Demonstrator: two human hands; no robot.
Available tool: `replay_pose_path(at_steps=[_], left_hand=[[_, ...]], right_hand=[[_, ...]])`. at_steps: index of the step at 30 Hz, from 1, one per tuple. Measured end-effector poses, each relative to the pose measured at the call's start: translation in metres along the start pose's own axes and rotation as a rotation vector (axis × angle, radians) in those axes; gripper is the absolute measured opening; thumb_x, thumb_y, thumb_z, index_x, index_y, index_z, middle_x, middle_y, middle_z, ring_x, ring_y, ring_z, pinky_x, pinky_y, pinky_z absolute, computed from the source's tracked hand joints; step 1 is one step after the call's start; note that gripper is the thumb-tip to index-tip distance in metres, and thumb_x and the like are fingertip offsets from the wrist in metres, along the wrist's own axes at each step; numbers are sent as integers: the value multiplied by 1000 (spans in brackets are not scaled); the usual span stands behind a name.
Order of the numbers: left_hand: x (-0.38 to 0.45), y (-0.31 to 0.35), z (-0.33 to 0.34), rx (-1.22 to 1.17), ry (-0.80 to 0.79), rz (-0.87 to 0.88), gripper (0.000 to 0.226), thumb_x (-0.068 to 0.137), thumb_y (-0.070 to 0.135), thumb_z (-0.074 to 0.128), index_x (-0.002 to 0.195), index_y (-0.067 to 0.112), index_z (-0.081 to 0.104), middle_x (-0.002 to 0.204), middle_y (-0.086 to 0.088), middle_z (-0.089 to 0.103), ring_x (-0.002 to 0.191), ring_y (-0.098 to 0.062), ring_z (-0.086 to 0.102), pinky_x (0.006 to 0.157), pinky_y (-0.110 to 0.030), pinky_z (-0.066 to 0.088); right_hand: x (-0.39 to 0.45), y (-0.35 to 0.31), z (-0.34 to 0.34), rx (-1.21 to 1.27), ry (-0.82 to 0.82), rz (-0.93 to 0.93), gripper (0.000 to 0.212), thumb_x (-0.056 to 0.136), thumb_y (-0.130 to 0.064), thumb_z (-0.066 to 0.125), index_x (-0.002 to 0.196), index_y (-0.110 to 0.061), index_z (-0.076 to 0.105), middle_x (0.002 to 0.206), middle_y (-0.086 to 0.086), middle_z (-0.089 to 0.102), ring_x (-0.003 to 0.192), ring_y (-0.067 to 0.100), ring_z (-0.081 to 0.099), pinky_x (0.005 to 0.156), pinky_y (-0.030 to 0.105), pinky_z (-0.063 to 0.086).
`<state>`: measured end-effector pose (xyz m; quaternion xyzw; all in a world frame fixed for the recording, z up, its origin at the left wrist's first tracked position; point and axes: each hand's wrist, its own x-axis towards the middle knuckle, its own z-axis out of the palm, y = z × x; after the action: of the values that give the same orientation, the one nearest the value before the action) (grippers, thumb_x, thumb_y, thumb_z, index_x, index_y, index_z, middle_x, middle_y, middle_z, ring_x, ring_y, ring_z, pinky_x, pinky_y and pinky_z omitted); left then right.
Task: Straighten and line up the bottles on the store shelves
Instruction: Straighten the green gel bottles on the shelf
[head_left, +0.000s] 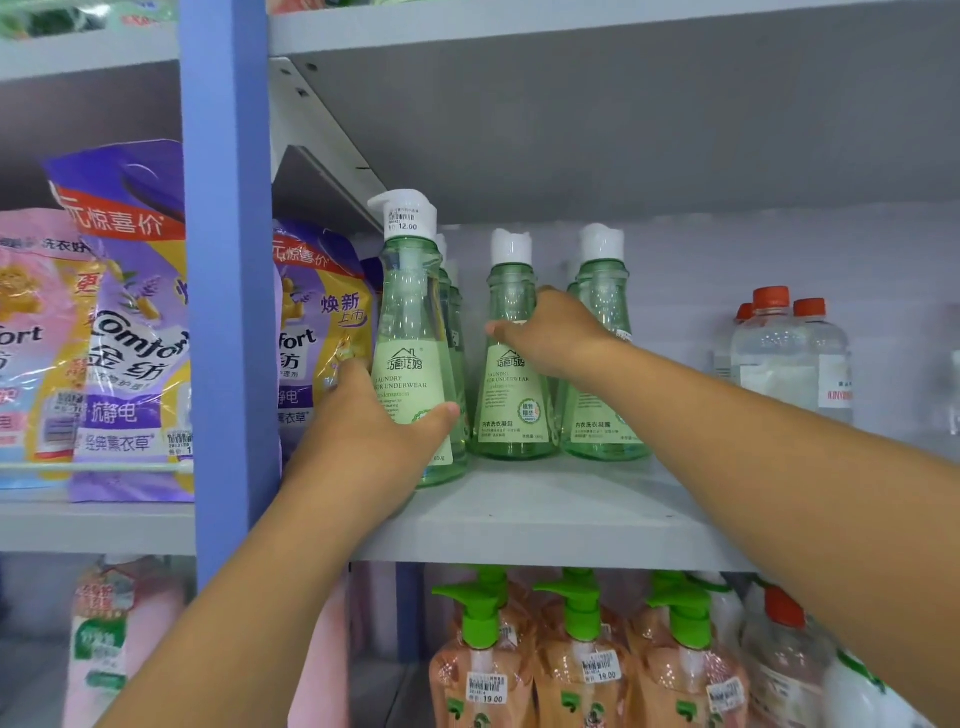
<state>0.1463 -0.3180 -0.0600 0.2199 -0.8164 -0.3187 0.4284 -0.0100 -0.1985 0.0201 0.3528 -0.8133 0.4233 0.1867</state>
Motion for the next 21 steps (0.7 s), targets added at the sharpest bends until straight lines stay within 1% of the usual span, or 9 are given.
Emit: replay_pose_path(at_steps=[3, 7, 9, 11, 13, 15, 16, 18, 21], left_hand=[[0, -1, -1, -5, -2, 5, 70, 77, 63, 74, 130, 31, 42, 121, 5, 63, 107, -27, 64, 93, -48, 55], [-6, 4, -4, -51, 40, 36, 73, 80, 57, 76, 136, 25, 42, 125, 2, 62, 109, -28, 64, 94, -44, 53], [-10, 4, -6, -41, 66, 82, 69, 82, 55, 74, 135, 24, 44, 125, 1, 62, 109, -28, 64, 93, -46, 54], [-22, 1, -4, -10, 92, 181, 64, 82, 54, 69, 134, 26, 45, 128, 2, 62, 112, -28, 63, 94, -50, 53], [-47, -5, 1, 7, 129, 309, 65, 84, 50, 65, 141, 28, 43, 138, 3, 57, 125, -25, 56, 102, -50, 49], [-87, -12, 9, -68, 187, 464, 60, 91, 37, 64, 145, 23, 45, 151, 3, 47, 141, -17, 42, 116, -38, 36], [-110, -17, 13, -130, 216, 541, 52, 92, 29, 64, 141, 19, 50, 150, 2, 47, 142, -14, 40, 118, -31, 31], [-151, -32, 28, -265, 250, 645, 32, 88, 14, 64, 120, 15, 63, 137, 0, 57, 134, -13, 49, 113, -26, 34], [-195, -62, 74, -467, 178, 579, 10, 91, 12, 62, 96, 18, 68, 112, 1, 68, 112, -19, 64, 94, -38, 48]], right_hand=[[-5, -2, 2, -3, 11, 1, 31, 98, -43, 64, 113, -16, 60, 100, 1, 64, 80, 13, 60, 59, 25, 41], [-26, -15, -1, -81, -4, 32, 26, 99, -38, 64, 113, -19, 54, 91, -4, 56, 82, 15, 59, 58, 27, 39], [-48, -23, -8, -176, -34, 44, 23, 100, -37, 61, 108, -22, 46, 86, -7, 49, 74, 9, 51, 54, 24, 34], [-75, -27, -16, -217, -41, 25, 26, 99, -40, 61, 112, -24, 44, 88, -8, 50, 79, 8, 54, 53, 23, 34], [-105, -21, -19, -231, -69, -27, 41, 97, -47, 62, 130, -27, 47, 110, -8, 61, 101, 15, 63, 67, 21, 43], [-147, -6, -23, -144, -58, -91, 62, 96, -49, 63, 149, -26, 41, 134, -7, 59, 118, 12, 60, 92, 26, 49], [-173, 2, -27, -55, -36, -150, 60, 96, -45, 64, 150, -27, 42, 134, -11, 59, 117, 7, 60, 99, 29, 50], [-229, 19, -38, 144, 46, -279, 43, 99, -30, 64, 140, -28, 54, 124, -15, 65, 117, 3, 62, 101, 29, 51], [-299, 63, -50, 241, 258, -323, 22, 98, -18, 60, 118, -23, 67, 113, -9, 71, 113, 18, 67, 94, 29, 53]])
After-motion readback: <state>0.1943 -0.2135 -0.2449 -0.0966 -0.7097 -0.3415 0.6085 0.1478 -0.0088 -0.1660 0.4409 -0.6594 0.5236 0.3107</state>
